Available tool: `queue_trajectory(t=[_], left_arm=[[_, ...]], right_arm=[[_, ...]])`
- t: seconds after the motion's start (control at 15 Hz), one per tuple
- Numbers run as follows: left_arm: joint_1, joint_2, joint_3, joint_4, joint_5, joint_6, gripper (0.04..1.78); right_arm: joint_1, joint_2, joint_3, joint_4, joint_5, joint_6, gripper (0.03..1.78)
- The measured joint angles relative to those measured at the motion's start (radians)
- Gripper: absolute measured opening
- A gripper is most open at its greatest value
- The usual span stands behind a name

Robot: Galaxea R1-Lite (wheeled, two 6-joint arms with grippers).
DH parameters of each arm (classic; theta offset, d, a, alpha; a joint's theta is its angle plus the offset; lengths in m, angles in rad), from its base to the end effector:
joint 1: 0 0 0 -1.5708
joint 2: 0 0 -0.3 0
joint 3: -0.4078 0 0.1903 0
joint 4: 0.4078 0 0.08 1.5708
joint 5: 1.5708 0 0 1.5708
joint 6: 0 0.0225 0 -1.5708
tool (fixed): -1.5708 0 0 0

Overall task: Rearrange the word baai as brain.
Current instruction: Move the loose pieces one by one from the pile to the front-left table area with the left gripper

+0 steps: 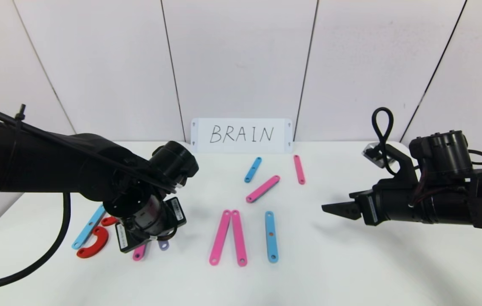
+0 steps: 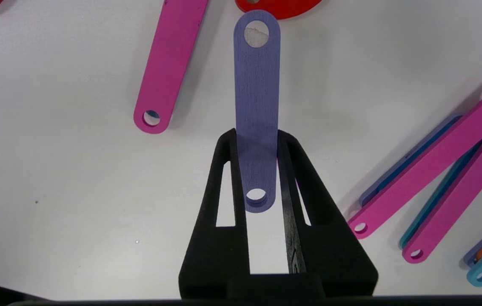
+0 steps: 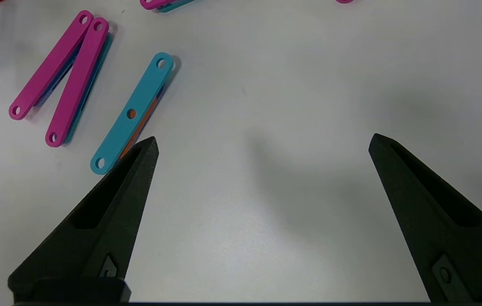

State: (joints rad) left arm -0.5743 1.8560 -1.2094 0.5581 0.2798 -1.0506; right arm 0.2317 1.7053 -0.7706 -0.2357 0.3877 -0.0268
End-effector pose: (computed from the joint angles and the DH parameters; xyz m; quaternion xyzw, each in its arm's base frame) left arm 0.2600 -0.1608 0.1480 -0.2057 0.5068 0.1540 0.8229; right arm 0.2724 0.0730 0.1367 0.0147 0.3375 0.2909 0.8951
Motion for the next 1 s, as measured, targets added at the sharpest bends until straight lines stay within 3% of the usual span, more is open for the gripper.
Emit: queue_trajectory(t=[1.0], left_arm=[[0.003,0.071,0.036,-0.018,0.003,-0.015,0.27]], right_arm=[[0.001,0.011,-0.001,0.0,-0.001,0.0,1.73]])
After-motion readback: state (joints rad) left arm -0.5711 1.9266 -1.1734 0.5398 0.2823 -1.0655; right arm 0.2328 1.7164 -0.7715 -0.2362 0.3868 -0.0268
